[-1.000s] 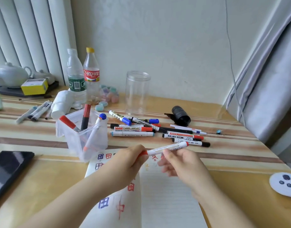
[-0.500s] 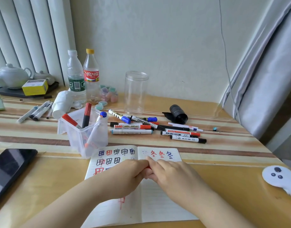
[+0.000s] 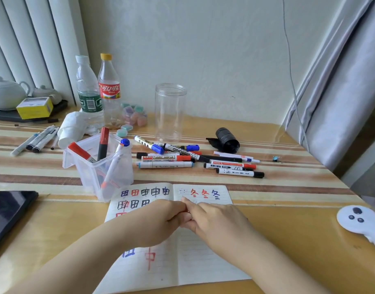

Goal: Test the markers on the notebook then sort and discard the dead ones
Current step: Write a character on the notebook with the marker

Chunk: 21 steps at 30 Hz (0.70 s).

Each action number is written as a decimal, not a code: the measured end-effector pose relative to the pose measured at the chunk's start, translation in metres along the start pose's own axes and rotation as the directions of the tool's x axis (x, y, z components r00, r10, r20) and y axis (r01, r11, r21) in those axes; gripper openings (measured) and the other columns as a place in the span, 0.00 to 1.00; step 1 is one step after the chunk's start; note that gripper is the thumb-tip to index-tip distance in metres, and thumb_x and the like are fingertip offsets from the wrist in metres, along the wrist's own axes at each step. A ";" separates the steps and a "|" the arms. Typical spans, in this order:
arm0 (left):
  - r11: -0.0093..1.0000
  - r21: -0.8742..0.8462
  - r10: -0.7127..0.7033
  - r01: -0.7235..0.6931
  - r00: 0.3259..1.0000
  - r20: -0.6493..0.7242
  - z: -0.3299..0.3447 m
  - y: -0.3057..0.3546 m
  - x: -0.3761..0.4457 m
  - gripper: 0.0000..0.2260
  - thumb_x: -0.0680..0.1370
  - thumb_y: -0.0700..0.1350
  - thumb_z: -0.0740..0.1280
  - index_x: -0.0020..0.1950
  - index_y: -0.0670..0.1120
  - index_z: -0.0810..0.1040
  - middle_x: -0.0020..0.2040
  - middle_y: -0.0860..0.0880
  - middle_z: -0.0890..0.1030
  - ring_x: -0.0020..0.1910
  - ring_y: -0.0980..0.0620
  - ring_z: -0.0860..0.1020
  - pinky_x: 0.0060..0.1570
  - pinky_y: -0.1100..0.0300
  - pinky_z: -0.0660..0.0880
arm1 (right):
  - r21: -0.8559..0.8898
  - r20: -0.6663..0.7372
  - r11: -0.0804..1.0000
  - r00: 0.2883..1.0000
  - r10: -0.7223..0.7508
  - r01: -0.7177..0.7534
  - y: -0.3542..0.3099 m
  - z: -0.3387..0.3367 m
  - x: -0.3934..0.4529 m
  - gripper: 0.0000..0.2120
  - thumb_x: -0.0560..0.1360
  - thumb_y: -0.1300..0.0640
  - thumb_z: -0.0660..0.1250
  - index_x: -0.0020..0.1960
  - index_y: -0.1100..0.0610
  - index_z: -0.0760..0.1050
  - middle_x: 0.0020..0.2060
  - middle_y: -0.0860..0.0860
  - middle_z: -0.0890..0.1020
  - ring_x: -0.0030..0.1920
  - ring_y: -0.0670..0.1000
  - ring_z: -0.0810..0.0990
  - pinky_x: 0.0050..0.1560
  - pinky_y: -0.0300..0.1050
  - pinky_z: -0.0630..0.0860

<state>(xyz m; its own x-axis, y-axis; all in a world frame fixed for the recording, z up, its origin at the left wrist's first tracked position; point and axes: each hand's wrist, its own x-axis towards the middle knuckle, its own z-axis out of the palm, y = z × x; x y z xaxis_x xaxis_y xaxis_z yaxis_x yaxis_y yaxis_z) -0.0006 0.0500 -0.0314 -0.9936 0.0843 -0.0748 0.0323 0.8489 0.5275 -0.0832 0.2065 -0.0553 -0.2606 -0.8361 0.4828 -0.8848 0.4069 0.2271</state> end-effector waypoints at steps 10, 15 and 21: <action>0.997 0.057 0.058 -0.054 0.996 -0.070 -0.008 0.007 0.002 0.12 0.81 0.51 0.54 0.44 0.45 0.70 0.37 0.50 0.74 0.33 0.55 0.72 0.39 0.61 0.69 | -0.057 0.052 0.996 0.997 -0.063 0.066 0.002 -0.013 0.008 0.10 0.75 0.53 0.59 0.36 0.54 0.71 0.27 0.48 0.74 0.23 0.49 0.74 0.21 0.41 0.61; 0.997 0.010 0.076 -0.076 0.995 -0.059 -0.007 0.003 -0.003 0.16 0.80 0.52 0.54 0.47 0.41 0.73 0.40 0.44 0.77 0.38 0.49 0.75 0.42 0.57 0.72 | -0.038 0.049 0.998 0.998 -0.040 0.042 -0.001 -0.018 0.006 0.17 0.76 0.49 0.53 0.34 0.53 0.72 0.22 0.46 0.73 0.19 0.49 0.71 0.23 0.39 0.54; 0.997 0.029 0.072 -0.072 0.997 -0.012 -0.006 0.003 -0.006 0.16 0.80 0.52 0.53 0.50 0.43 0.74 0.43 0.45 0.79 0.41 0.48 0.75 0.44 0.56 0.71 | -0.022 0.069 0.999 0.997 -0.030 0.031 -0.007 -0.021 0.005 0.16 0.75 0.47 0.54 0.35 0.52 0.73 0.20 0.46 0.73 0.18 0.49 0.71 0.22 0.39 0.53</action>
<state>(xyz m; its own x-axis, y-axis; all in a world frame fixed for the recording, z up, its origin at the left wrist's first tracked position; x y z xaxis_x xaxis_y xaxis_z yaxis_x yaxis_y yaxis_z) 0.0053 0.0487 -0.0249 -0.9899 0.1390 -0.0265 0.1066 0.8553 0.5070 -0.0707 0.2075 -0.0370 -0.2602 -0.8713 0.4161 -0.8837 0.3886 0.2611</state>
